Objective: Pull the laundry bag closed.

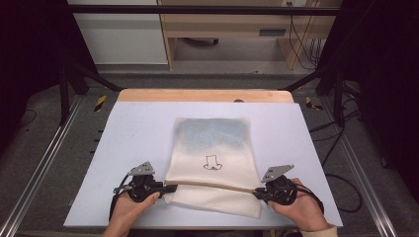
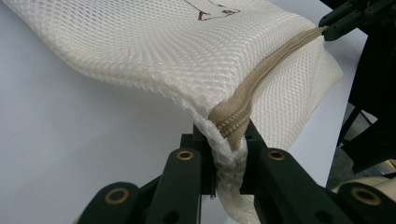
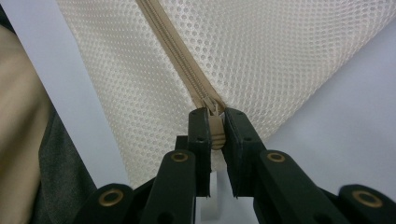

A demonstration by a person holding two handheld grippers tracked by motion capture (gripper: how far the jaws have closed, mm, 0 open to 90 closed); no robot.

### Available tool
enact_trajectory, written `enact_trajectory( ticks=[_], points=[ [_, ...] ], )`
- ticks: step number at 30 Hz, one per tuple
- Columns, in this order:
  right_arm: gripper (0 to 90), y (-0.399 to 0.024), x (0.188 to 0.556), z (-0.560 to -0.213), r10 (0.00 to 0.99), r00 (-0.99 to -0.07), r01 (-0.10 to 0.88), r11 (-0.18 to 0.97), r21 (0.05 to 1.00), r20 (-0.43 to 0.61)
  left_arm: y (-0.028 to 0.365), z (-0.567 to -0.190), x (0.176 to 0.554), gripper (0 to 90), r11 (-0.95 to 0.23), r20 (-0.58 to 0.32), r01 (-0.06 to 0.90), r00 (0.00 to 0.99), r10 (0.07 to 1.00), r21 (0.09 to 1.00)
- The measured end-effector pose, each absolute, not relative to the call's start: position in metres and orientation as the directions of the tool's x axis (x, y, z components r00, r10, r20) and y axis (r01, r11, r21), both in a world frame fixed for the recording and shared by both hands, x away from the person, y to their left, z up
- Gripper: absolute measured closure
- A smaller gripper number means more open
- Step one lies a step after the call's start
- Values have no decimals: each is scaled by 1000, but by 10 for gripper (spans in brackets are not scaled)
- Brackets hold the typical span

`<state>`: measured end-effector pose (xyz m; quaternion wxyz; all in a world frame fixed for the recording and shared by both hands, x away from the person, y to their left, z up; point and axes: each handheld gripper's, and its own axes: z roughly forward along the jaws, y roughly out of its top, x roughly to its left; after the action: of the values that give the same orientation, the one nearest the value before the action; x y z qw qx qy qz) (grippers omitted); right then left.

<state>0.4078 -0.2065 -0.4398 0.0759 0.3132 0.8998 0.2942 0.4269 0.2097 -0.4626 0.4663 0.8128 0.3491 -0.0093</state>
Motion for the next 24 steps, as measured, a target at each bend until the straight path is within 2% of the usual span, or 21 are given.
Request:
enact_trajectory(
  ticks=[24],
  points=[
    [817,-208,408,-442,614,-788,532,632,563,56,211,-462,427,822,-317,-342,576,755,560,754]
  ],
)
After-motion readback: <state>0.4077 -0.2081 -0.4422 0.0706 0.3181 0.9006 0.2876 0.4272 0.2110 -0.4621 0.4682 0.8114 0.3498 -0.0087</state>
